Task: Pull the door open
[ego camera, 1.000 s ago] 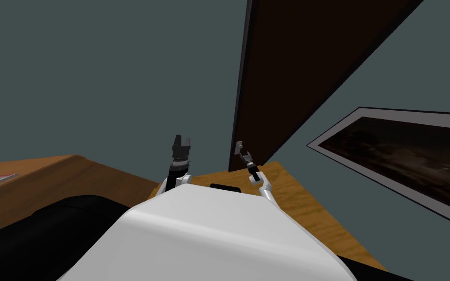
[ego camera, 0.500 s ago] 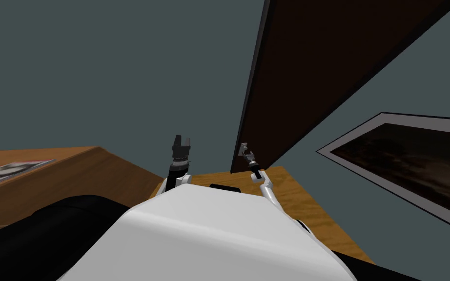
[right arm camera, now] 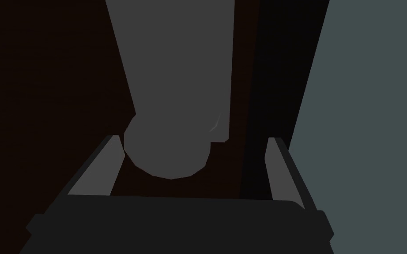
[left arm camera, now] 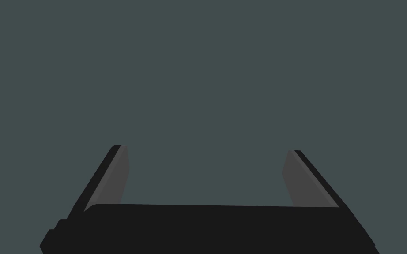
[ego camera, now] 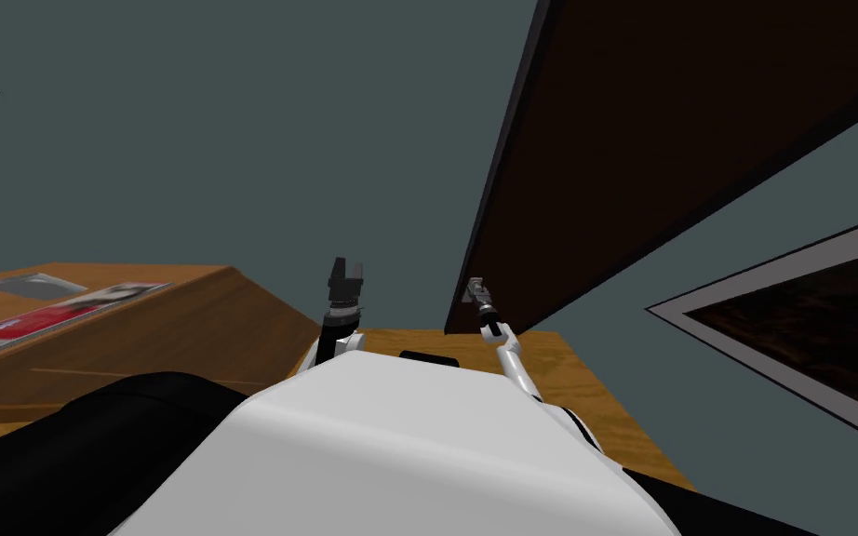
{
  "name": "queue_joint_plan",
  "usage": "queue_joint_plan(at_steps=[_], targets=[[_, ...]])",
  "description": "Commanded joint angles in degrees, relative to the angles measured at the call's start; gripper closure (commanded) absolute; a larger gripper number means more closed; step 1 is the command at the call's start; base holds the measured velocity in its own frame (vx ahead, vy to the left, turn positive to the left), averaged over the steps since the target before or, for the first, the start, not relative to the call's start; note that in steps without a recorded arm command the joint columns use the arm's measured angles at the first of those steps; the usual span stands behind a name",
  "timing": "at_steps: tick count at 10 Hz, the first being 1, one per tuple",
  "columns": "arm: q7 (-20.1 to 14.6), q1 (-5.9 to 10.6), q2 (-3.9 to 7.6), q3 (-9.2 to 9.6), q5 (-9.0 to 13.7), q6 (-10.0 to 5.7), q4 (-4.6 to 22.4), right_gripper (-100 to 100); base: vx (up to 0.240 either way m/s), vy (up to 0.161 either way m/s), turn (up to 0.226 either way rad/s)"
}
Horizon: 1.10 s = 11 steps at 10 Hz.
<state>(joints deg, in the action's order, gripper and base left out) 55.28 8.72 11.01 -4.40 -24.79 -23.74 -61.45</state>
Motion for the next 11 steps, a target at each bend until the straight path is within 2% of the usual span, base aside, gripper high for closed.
queue_joint_plan(at_steps=[1, 3, 4, 5, 10, 11], targets=[[1.03, 1.12, 0.06, -1.36, 0.77, -0.79, 2.35, -100, 0.043, -0.030, 0.111], [1.81, 2.00, 0.03, -2.44, 1.48, -0.87, 3.68, -100, 0.025, -0.022, 0.082], [1.38, 1.59, 0.08, -1.96, 1.24, -0.42, 2.77, -100, 0.009, -0.011, 0.018], [1.38, 1.59, 0.08, -1.96, 1.24, -0.42, 2.77, 100, 0.000, 0.001, -0.017], [1.38, 1.59, 0.08, -1.96, 1.24, -0.42, 2.77, 100, 0.000, 0.000, 0.000], [-0.48, 1.69, 0.19, -1.92, 1.91, -0.42, 2.89, 100, -0.013, -0.008, 0.038]])
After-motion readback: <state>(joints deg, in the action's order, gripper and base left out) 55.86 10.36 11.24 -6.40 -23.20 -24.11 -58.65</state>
